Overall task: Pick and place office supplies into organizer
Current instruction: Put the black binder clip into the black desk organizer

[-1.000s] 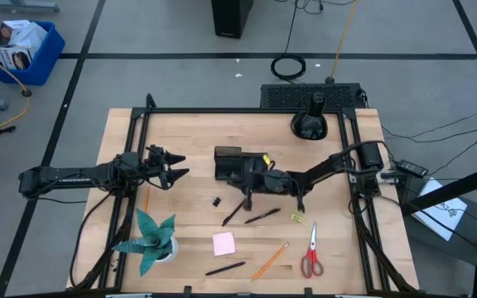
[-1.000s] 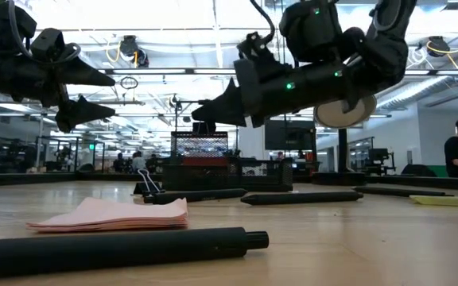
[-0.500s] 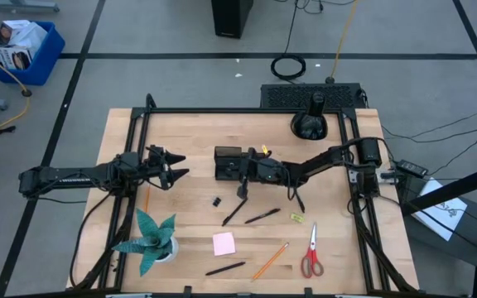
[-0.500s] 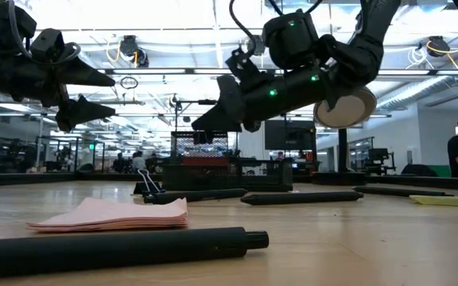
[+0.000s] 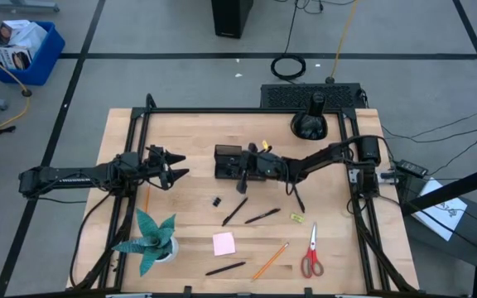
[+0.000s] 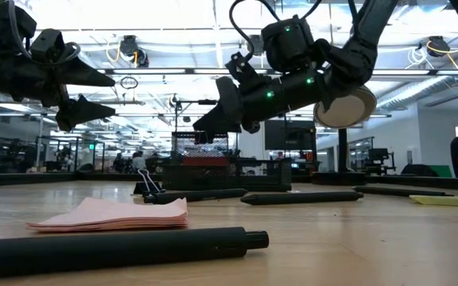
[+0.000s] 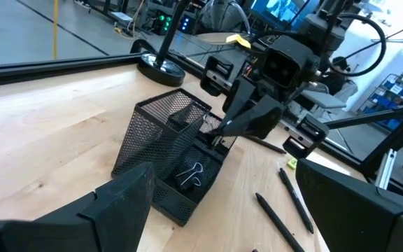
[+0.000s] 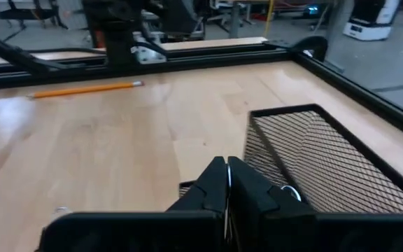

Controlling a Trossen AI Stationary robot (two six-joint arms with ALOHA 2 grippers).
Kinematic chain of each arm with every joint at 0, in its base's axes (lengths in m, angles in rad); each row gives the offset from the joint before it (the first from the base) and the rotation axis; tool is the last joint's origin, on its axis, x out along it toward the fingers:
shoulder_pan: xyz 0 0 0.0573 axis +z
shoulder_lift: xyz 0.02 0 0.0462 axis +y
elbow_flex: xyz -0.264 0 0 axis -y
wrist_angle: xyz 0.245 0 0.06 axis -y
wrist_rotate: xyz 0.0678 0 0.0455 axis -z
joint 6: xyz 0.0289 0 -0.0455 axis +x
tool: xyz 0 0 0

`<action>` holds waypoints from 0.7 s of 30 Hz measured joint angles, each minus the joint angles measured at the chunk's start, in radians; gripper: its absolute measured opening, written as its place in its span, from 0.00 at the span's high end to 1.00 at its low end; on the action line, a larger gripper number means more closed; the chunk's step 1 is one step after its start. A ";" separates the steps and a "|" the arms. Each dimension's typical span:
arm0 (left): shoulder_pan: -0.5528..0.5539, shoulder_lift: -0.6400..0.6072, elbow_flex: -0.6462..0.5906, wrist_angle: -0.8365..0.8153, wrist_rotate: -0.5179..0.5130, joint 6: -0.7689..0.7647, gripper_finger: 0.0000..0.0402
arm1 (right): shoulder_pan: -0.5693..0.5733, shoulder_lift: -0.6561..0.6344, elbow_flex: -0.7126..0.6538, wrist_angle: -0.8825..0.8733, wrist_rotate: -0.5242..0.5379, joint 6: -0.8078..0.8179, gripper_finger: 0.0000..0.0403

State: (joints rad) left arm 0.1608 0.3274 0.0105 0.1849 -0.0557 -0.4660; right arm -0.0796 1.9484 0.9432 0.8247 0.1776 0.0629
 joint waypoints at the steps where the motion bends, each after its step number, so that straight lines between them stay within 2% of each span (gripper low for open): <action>1: 0.000 0.000 0.000 0.000 0.003 0.000 0.13 | -0.004 0.000 0.000 0.000 0.001 0.003 1.00; 17: 0.000 0.000 0.000 0.003 0.026 -0.010 0.13 | 0.008 0.000 0.000 0.026 -0.025 -0.013 0.87; 21: 0.000 0.000 0.000 0.006 0.029 -0.012 0.13 | 0.038 0.000 0.000 0.046 -0.027 -0.062 0.85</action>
State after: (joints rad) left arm 0.1609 0.3272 0.0105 0.1905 -0.0269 -0.4781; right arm -0.0418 1.9484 0.9432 0.8703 0.1501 0.0010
